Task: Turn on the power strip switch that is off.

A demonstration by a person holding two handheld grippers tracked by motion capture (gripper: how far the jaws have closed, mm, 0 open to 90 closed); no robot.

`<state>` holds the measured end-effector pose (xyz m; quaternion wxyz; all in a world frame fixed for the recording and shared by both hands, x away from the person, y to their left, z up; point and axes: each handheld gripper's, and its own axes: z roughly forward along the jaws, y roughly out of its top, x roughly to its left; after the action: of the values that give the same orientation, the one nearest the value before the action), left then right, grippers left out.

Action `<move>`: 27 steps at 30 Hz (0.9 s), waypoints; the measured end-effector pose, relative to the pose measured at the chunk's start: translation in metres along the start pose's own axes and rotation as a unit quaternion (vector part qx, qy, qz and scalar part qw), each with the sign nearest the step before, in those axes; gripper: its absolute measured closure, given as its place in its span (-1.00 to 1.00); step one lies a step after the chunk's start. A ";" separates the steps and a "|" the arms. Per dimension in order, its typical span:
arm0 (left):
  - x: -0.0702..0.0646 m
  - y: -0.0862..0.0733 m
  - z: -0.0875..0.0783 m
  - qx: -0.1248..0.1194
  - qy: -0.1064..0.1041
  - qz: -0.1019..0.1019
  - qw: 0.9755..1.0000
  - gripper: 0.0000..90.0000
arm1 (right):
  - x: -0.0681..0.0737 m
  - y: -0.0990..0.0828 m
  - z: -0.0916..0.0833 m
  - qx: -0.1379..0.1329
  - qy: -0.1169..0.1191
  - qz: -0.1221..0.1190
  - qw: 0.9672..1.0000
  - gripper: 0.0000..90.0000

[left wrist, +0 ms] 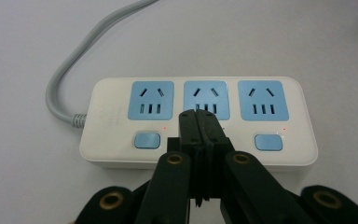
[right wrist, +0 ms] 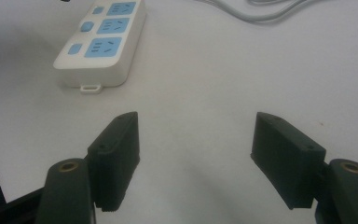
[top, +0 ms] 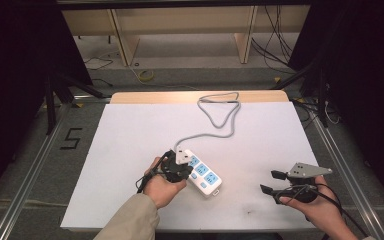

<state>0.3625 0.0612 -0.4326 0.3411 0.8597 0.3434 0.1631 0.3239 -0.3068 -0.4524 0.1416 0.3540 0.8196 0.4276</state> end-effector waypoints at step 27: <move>-0.005 0.004 0.013 0.015 -0.006 0.005 1.000 0.99 | 0.000 0.000 0.000 0.000 0.001 0.000 1.000 -0.27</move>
<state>0.3678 0.0495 -0.4388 0.3295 0.8673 0.3397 0.1545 0.3238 -0.3065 -0.4523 0.1408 0.3535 0.8196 0.4284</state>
